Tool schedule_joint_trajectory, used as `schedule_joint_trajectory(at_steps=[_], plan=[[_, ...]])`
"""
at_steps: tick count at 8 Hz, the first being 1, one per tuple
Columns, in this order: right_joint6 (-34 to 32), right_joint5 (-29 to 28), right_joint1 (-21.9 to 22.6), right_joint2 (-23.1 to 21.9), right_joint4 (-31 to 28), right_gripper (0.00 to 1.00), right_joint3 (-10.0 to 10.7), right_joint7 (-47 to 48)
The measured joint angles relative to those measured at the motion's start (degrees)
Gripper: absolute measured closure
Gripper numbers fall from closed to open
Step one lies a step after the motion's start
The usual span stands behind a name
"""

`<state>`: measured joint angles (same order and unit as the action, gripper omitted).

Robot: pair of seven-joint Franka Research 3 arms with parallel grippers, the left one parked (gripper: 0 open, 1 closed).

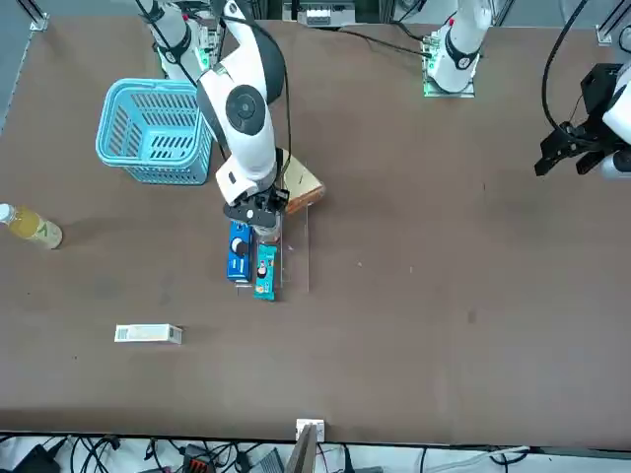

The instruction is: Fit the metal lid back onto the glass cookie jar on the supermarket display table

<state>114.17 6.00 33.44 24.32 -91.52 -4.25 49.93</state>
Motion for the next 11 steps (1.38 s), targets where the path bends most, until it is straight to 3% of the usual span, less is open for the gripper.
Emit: schedule_joint_trajectory(at_steps=[11], plan=[[3.3, 0.0, -0.2, -0.2, -2.2, 0.73, 0.0, -0.1]])
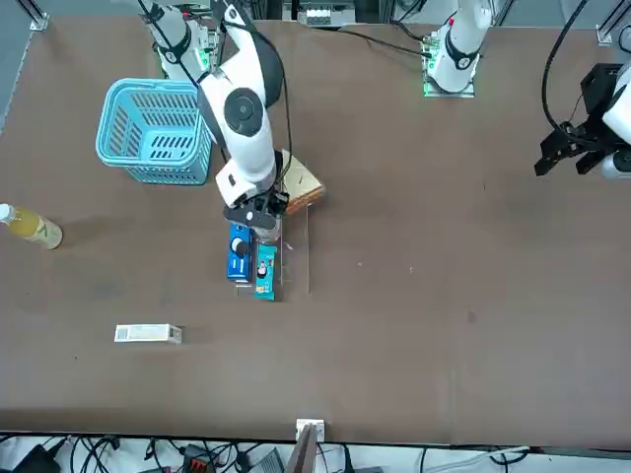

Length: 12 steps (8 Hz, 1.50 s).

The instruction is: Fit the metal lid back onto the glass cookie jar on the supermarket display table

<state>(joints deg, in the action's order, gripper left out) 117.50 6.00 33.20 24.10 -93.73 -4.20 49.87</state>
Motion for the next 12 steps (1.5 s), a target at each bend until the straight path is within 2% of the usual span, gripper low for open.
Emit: schedule_joint_trajectory(at_steps=[12], plan=[[2.3, 0.0, -0.2, -0.8, -2.4, 0.73, 0.1, -0.7]])
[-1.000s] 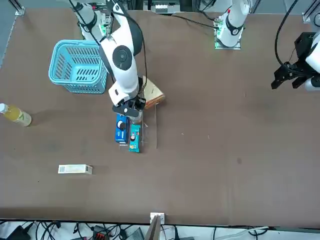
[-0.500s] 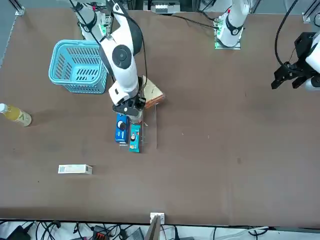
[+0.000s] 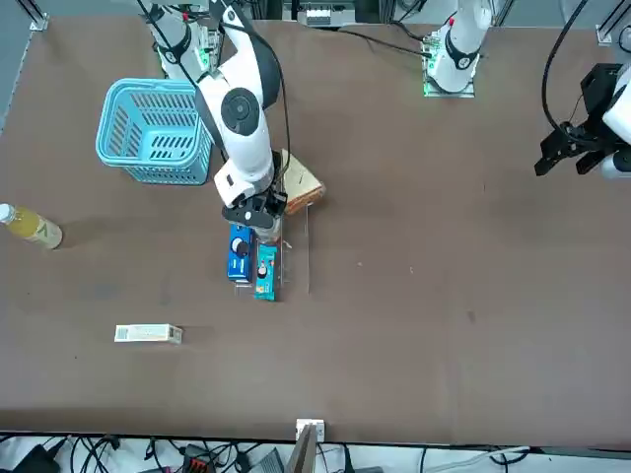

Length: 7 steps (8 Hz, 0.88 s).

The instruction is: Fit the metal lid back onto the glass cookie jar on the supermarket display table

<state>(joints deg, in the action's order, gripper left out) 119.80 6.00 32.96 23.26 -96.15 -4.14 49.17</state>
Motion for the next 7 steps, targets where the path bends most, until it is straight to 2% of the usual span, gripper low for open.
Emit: schedule_joint_trajectory(at_steps=[7], plan=[[0.3, 0.0, 0.1, 0.0, -0.5, 0.73, -0.1, 0.0]])
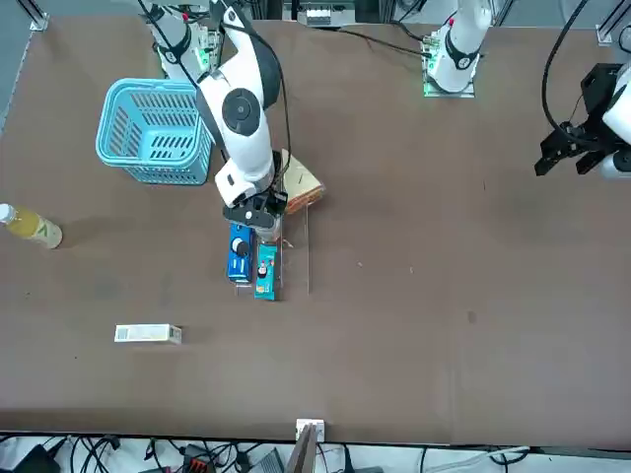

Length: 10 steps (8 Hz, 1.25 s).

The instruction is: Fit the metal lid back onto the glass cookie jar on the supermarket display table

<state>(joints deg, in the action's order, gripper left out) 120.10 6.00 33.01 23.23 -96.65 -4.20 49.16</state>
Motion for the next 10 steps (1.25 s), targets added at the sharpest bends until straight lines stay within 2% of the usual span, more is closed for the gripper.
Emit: schedule_joint_trajectory(at_steps=[3, 5, 8, 10], plan=[[0.0, 0.0, 0.0, 0.0, 0.0, 0.71, 0.0, 0.0], [-0.1, 0.0, 0.0, -0.1, -0.1, 0.62, 0.0, 0.0], [-0.1, 0.0, 0.0, -0.3, -0.2, 0.57, 0.0, 0.0], [-0.1, 0.0, 0.0, -0.7, -0.2, 0.44, 0.1, 0.0]])
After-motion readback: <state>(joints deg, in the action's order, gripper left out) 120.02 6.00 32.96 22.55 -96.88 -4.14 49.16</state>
